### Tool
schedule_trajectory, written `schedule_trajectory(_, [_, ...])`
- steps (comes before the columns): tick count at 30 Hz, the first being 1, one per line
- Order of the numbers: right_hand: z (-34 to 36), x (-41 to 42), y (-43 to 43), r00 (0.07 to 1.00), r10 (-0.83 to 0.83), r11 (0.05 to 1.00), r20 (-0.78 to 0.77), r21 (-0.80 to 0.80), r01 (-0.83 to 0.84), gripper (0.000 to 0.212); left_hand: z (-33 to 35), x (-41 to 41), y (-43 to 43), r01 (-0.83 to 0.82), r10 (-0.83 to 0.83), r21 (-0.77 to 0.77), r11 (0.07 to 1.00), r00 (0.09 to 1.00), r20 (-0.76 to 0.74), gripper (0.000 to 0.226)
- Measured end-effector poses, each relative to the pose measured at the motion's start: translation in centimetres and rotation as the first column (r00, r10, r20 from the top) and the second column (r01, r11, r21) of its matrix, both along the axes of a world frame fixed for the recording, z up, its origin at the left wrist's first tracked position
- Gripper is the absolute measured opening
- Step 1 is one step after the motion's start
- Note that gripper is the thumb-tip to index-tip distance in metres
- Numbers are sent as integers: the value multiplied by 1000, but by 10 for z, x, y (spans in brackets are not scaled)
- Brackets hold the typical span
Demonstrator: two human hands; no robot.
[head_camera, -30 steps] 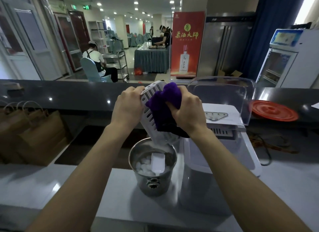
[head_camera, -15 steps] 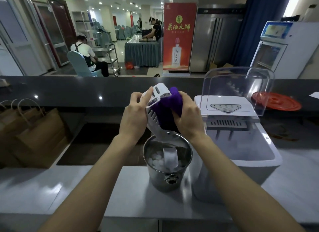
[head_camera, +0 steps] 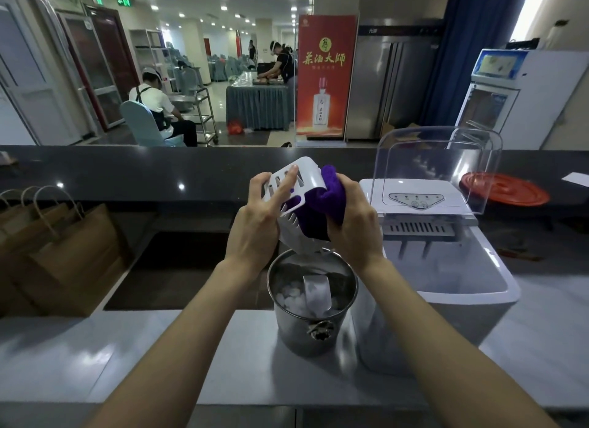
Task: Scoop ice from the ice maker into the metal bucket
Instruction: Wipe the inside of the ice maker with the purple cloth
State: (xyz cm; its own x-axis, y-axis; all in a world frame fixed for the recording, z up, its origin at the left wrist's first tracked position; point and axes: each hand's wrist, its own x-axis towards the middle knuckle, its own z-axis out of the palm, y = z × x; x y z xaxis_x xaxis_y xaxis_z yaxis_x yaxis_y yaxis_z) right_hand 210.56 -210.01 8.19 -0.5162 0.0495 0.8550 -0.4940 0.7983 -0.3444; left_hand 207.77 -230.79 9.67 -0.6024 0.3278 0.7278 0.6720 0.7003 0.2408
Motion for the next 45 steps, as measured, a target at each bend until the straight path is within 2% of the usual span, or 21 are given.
schedule_trajectory(4, [-1,1,0,1000,-18,1000,-10,-9,18,59,-2,0,1,-13,13,14,1000,1000,4,72])
schedule_trajectory(8, [4,-2,-6,993,-119,992,3,-38,119,59,-6,4,7,-27,27,25,999,1000,11,79])
schedule_trajectory(13, [14,-6,-9,985,-171,983,-36,67,173,44,-11,7,9,-23,23,125,992,1000,2,70])
schedule_trajectory(15, [10,-9,-7,984,-178,981,5,74,177,38,-12,8,6,-42,40,212,976,999,10,66])
schedule_trajectory(17, [0,-8,-2,981,-176,984,84,5,176,33,-11,3,0,-77,65,333,940,997,48,64])
schedule_trajectory(19, [-12,-6,2,973,-166,983,163,-49,176,31,-10,-3,-10,-102,80,386,917,994,72,62])
schedule_trajectory(22, [-15,-7,2,963,-183,982,199,-9,189,29,-14,-6,-16,-94,61,341,935,992,106,62])
schedule_trajectory(26, [4,-14,4,936,-328,940,129,139,311,40,-16,-12,-25,-187,143,243,952,972,187,64])
schedule_trajectory(29, [15,-16,8,923,-380,904,63,235,357,42,-4,-14,-29,-205,191,151,967,976,105,79])
schedule_trajectory(31, [19,-17,7,922,-387,889,24,274,366,39,6,-14,-24,-228,228,39,973,974,17,80])
schedule_trajectory(34, [23,-17,6,938,-344,879,-26,343,332,39,18,-17,-11,-271,266,-146,951,962,-58,76])
schedule_trajectory(38, [27,-14,1,980,-180,850,-84,489,198,40,19,-24,7,-255,265,-369,894,964,-23,70])
schedule_trajectory(39, [28,-14,0,983,-162,855,-87,484,184,42,17,-27,8,-212,241,-375,902,970,31,68])
schedule_trajectory(41, [30,-14,1,982,-179,890,-58,417,187,47,12,-33,7,-123,174,-293,948,972,155,71])
schedule_trajectory(45, [26,-12,5,954,-274,944,124,225,242,58,-4,-37,6,-56,94,-130,990,946,309,70])
